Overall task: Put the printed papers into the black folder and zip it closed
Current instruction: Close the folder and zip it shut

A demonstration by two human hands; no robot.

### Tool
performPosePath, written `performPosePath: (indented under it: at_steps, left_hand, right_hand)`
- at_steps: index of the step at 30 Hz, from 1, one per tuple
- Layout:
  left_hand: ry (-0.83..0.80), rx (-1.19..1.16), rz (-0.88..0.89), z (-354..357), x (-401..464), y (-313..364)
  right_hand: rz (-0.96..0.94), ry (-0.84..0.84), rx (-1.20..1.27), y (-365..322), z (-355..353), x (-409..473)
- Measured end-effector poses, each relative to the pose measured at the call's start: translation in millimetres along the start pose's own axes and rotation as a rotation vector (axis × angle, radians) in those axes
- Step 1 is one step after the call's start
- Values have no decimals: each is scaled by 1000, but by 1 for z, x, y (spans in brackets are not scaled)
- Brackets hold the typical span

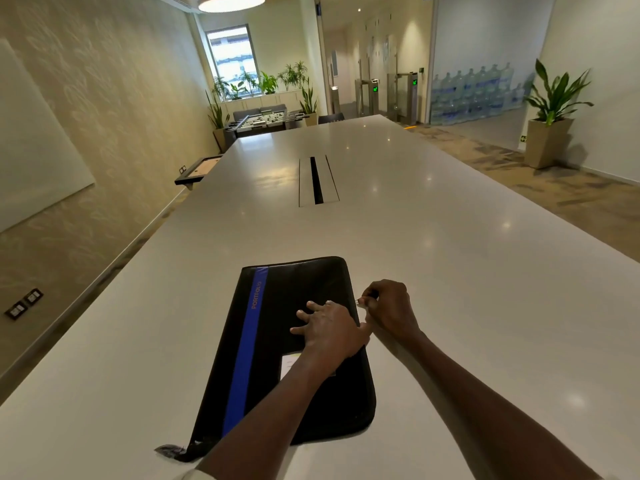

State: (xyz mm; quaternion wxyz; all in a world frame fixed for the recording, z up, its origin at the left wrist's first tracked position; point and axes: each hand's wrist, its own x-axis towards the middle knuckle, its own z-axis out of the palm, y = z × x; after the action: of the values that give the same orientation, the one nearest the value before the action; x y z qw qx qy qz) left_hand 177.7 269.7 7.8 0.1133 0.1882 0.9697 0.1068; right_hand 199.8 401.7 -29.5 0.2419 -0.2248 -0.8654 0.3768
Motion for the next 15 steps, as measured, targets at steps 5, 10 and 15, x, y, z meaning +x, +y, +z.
performPosePath:
  at_steps: [5, 10, 15]
  left_hand:
    - [7, -6, -5, 4, 2, -1]
    - [16, 6, 3, 10, 3, -4]
    - [39, 25, -1, 15, 3, -3]
  right_hand:
    - [20, 38, 3, -5, 8, 17]
    - [55, 49, 5, -9, 15, 34]
    - [64, 61, 10, -11, 17, 51]
